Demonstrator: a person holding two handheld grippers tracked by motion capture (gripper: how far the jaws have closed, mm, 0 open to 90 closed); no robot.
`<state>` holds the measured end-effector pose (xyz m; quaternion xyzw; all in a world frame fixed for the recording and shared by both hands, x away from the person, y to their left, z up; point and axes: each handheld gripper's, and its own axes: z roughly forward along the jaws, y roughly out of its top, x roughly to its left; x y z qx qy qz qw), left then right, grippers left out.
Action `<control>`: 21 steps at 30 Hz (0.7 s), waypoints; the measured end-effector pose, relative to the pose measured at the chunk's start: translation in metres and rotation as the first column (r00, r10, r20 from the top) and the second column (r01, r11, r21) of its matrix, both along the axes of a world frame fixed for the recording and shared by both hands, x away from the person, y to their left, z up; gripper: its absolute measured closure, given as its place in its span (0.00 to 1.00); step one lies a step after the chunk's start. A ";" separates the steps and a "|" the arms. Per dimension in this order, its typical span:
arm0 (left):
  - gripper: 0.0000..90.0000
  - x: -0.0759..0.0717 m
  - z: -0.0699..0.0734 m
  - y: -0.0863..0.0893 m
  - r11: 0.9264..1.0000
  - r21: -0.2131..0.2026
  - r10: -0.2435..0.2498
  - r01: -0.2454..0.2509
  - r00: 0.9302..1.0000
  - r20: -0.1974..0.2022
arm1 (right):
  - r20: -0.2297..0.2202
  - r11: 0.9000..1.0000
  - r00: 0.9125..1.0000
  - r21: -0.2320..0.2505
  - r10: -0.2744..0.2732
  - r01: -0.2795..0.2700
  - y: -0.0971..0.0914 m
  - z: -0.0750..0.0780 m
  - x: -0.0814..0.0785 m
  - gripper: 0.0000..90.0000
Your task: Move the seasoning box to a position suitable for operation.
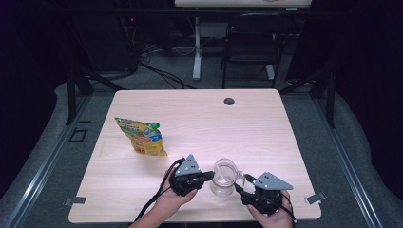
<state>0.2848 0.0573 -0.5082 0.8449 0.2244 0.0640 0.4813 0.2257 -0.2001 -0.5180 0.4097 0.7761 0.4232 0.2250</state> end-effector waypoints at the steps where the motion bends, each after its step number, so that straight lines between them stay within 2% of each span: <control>1: 1.00 -0.001 0.000 -0.001 1.000 0.000 -0.002 0.002 1.000 0.002 | 0.005 1.000 1.000 -0.005 -0.001 0.001 0.001 0.000 0.000 0.52; 8: 1.00 0.000 0.000 -0.003 1.000 0.008 -0.006 0.006 1.000 0.005 | 0.032 1.000 0.999 -0.018 0.000 0.001 0.008 -0.001 0.000 0.46; 21: 1.00 0.000 -0.003 -0.004 1.000 0.018 -0.012 0.012 1.000 0.007 | 0.043 1.000 0.999 -0.020 -0.004 0.005 0.009 -0.002 -0.001 0.46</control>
